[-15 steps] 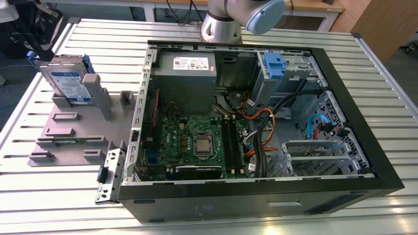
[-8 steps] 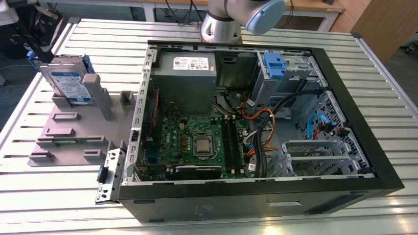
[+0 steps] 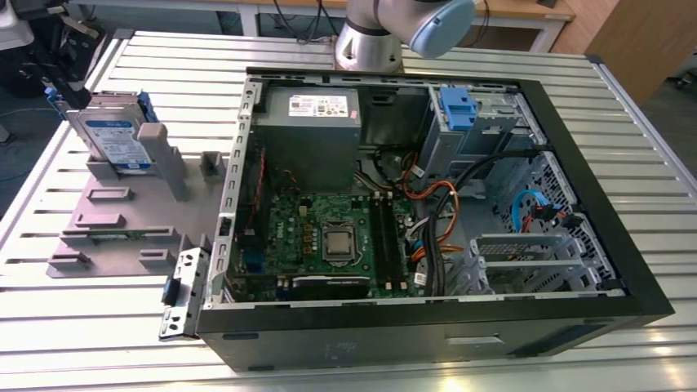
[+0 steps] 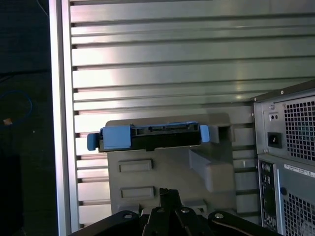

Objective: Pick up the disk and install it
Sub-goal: 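Reach for the disk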

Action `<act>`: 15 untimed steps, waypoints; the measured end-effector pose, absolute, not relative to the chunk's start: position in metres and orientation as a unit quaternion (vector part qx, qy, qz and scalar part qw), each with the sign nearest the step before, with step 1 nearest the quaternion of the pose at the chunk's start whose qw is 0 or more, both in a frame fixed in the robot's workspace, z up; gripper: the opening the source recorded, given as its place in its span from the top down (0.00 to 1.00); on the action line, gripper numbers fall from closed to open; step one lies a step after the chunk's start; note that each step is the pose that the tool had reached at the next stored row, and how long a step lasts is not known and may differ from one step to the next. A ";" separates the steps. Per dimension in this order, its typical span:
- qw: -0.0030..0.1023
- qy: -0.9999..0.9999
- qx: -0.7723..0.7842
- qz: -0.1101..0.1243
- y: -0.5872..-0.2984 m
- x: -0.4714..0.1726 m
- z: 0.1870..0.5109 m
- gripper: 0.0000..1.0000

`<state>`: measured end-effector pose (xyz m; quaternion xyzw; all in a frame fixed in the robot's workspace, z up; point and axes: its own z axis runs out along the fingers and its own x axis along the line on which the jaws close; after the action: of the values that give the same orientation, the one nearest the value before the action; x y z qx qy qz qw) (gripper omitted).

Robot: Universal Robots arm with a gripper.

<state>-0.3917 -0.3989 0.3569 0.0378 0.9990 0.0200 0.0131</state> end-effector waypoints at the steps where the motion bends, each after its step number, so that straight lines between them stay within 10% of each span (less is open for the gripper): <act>1: 0.013 0.999 0.038 0.020 -0.399 -0.392 0.356 0.90; 15: 0.013 0.999 0.038 0.020 -0.399 -0.395 0.351 0.90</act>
<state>-0.3946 -0.3989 0.3510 0.0378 0.9990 0.0197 0.0131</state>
